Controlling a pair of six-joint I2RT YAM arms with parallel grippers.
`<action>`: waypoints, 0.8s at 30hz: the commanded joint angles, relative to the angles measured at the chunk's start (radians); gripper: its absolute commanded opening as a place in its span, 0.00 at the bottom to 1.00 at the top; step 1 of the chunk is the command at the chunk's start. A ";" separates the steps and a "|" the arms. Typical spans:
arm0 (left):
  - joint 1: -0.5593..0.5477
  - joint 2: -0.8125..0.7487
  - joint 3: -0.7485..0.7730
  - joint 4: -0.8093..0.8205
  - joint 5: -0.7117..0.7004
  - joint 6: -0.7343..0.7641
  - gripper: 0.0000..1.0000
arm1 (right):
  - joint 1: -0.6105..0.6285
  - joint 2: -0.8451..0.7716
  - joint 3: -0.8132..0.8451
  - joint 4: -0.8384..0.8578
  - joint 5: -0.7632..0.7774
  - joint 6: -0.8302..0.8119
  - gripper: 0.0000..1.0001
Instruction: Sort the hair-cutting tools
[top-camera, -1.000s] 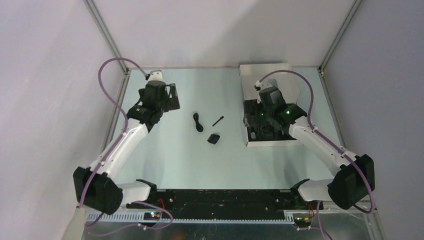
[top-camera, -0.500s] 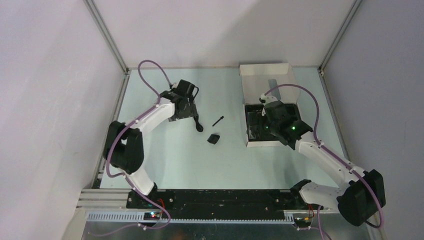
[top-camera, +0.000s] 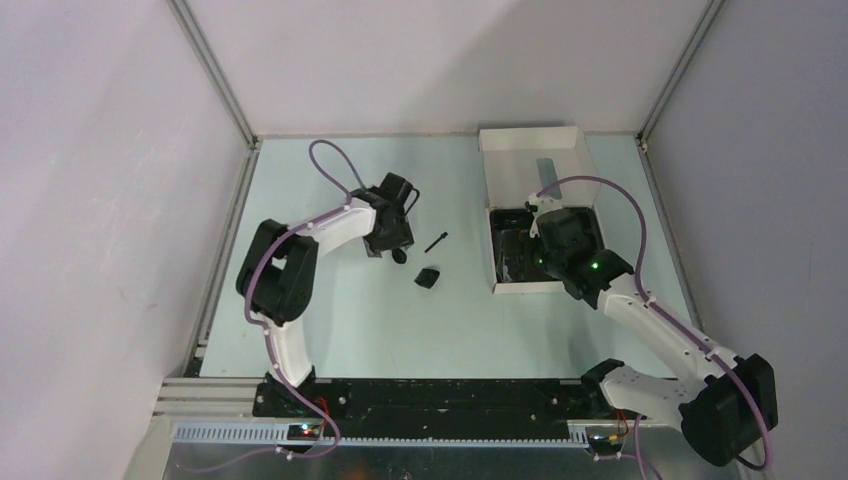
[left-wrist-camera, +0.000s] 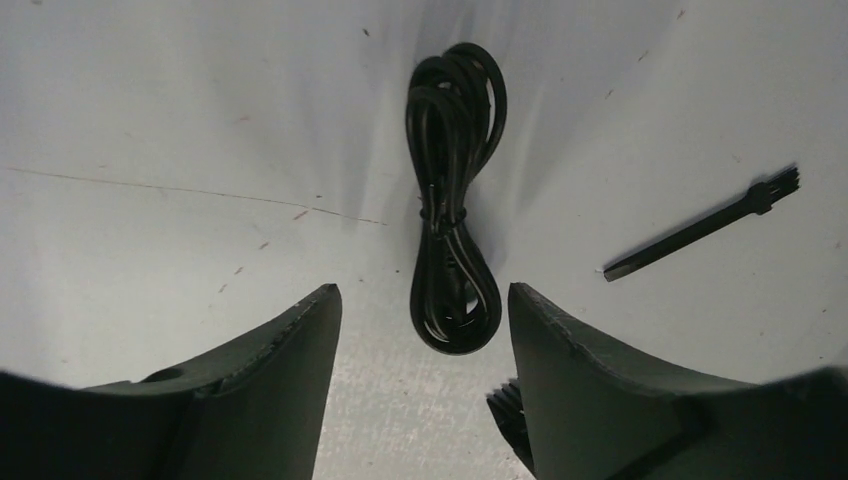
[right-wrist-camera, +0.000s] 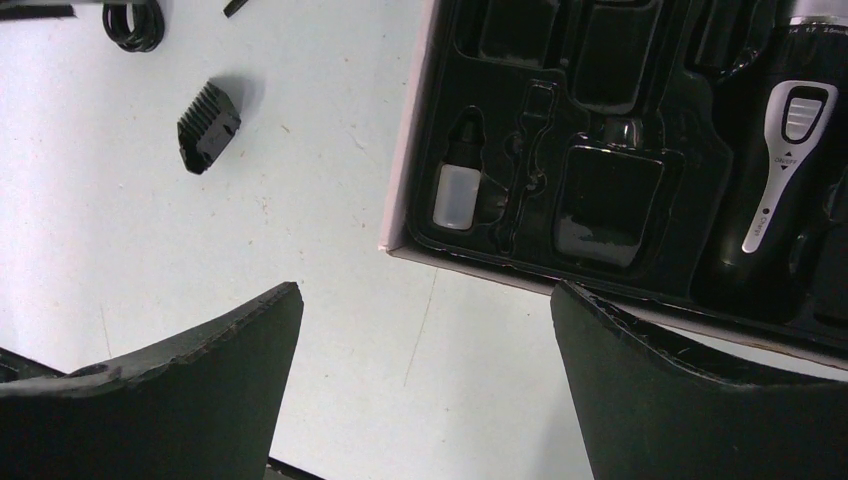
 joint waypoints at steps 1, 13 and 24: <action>-0.024 0.030 0.031 0.028 0.027 -0.039 0.66 | -0.007 -0.035 -0.007 0.032 -0.011 0.015 0.99; -0.038 -0.009 -0.043 0.069 0.050 -0.016 0.35 | -0.012 -0.051 -0.020 0.038 -0.023 0.038 0.99; -0.043 -0.153 -0.091 0.115 0.072 0.119 0.09 | -0.012 -0.053 -0.021 0.118 -0.130 0.110 0.99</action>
